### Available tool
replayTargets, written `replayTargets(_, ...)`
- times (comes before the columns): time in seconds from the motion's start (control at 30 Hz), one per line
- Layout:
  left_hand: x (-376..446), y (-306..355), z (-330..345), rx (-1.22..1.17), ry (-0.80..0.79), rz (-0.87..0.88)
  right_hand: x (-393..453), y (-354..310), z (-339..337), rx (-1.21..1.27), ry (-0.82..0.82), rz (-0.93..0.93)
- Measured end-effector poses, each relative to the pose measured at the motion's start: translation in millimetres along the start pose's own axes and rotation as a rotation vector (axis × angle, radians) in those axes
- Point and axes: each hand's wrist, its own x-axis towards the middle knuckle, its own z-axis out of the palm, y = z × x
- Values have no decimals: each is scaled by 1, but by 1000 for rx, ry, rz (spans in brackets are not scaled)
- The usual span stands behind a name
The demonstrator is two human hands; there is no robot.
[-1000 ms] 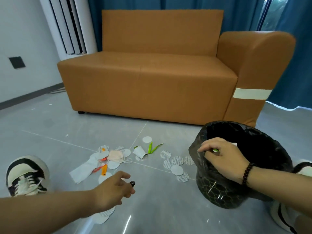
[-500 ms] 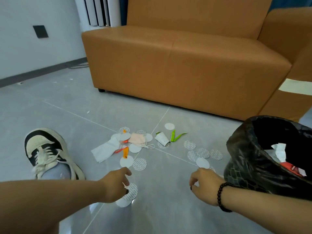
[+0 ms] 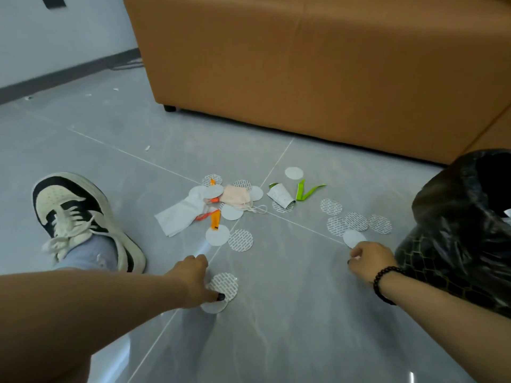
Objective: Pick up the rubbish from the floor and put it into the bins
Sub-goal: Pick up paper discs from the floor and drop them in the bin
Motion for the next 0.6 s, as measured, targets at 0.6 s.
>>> replayTargets(0.6,27,11,8,122,-48,-28,32,26,22,170,181,224)
